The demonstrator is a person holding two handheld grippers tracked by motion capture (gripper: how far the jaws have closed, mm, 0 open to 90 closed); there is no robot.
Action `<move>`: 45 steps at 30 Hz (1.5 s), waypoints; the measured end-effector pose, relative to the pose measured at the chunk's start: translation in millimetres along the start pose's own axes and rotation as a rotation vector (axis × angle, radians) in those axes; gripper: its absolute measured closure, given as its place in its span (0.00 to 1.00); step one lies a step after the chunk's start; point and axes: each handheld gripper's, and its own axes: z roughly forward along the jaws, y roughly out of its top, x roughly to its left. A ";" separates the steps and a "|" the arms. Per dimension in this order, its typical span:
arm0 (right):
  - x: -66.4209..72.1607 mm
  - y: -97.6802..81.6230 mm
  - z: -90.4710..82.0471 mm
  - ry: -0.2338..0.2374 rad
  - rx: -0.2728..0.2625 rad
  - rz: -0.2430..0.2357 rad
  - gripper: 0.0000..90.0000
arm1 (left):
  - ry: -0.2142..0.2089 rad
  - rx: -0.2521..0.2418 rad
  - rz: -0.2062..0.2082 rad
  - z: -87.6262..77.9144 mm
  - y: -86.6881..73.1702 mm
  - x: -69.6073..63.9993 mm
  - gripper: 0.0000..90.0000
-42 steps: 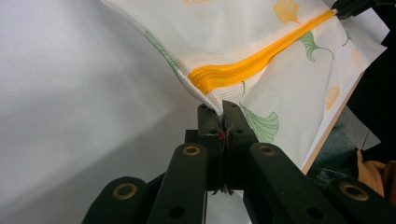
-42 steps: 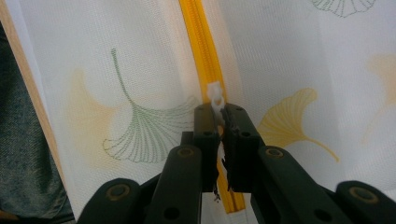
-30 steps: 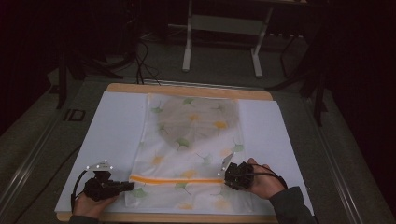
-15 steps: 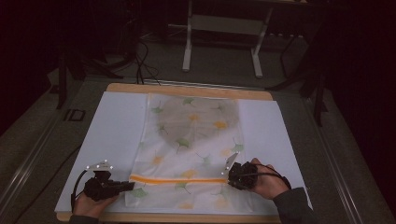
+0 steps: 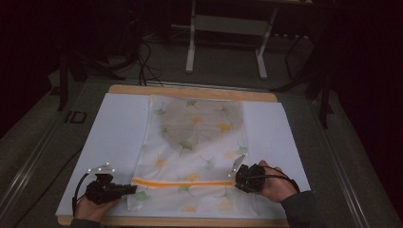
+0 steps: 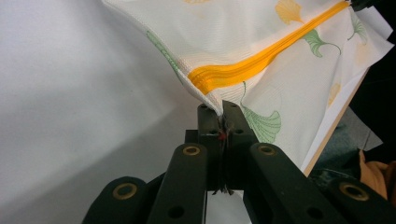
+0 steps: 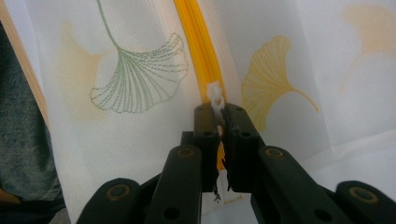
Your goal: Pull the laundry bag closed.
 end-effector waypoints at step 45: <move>-9.5 -31.5 -5.9 0.006 0.053 0.054 0.94 | -0.006 0.008 0.002 0.5 0.0 0.0 0.99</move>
